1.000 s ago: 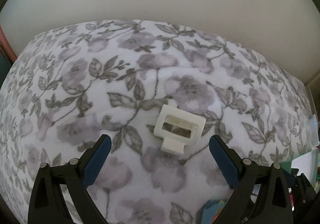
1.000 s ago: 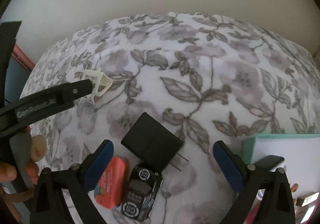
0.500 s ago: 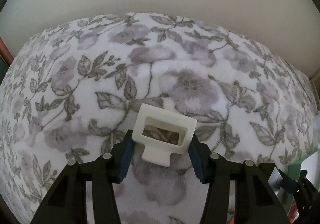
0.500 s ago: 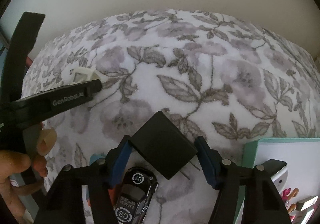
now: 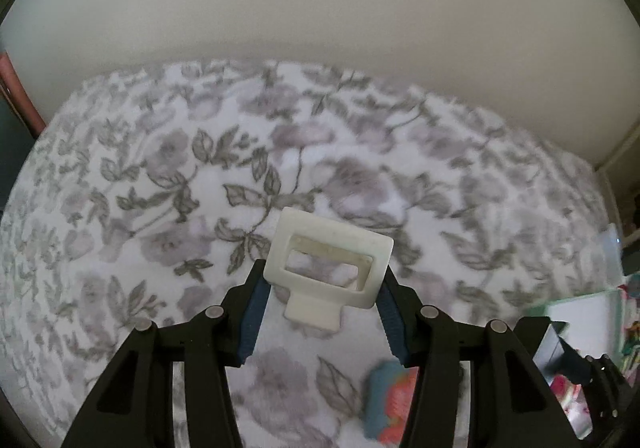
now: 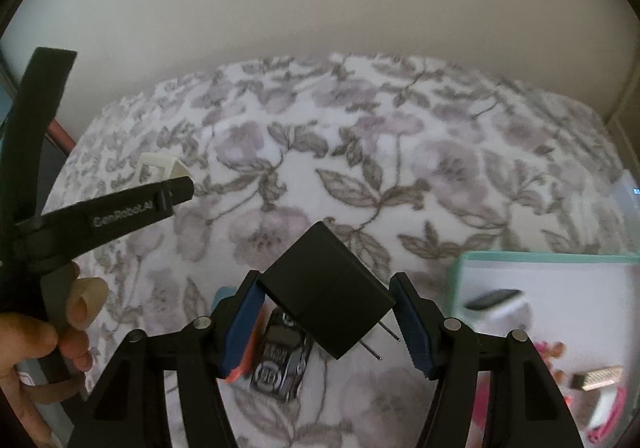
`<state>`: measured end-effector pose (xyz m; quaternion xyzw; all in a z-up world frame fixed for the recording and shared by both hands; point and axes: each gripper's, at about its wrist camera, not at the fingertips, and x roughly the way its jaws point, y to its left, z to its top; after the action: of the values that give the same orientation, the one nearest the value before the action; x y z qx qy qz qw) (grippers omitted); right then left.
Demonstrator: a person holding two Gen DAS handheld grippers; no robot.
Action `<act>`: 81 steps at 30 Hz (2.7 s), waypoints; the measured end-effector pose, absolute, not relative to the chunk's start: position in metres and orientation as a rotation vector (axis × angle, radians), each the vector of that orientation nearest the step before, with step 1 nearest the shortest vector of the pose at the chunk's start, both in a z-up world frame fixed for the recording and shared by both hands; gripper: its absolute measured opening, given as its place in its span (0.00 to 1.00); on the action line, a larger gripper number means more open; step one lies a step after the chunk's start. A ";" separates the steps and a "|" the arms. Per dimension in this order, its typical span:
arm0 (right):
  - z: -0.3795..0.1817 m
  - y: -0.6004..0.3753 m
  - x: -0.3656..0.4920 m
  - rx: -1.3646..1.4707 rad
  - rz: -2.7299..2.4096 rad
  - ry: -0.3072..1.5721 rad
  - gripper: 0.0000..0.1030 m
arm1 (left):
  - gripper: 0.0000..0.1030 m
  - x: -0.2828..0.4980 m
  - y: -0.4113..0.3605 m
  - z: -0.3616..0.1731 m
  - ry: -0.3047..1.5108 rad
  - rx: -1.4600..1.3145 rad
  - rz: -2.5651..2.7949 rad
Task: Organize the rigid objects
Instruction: 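Carry the white frame into the tray with the left gripper while the right gripper brings the charger, then open both grippers to release the white frame and black charger in the tray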
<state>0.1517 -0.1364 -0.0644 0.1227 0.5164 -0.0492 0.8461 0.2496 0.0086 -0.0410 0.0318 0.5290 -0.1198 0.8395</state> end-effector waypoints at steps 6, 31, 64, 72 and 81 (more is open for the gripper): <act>-0.022 -0.142 0.115 0.261 -0.150 1.026 0.65 | 0.52 0.213 0.000 0.012 1.052 0.042 -0.286; -0.006 -0.273 -0.030 0.498 -0.508 1.007 0.65 | 0.52 0.071 -0.119 0.029 1.059 0.099 -0.529; -0.056 -0.307 -0.041 0.523 -0.545 1.183 0.66 | 0.52 0.047 -0.158 -0.043 1.289 0.159 -0.593; -0.066 -0.305 -0.038 0.518 -0.544 1.216 0.66 | 0.52 0.048 -0.160 -0.051 1.318 0.168 -0.585; -0.079 -0.303 -0.035 0.513 -0.541 1.268 0.66 | 0.60 0.048 -0.158 -0.055 1.335 0.192 -0.558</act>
<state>-0.0352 -0.3031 -0.0791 0.2341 0.5784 -0.2466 0.7415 0.0479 -0.1580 -0.0554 0.0876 0.6099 -0.2550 0.7452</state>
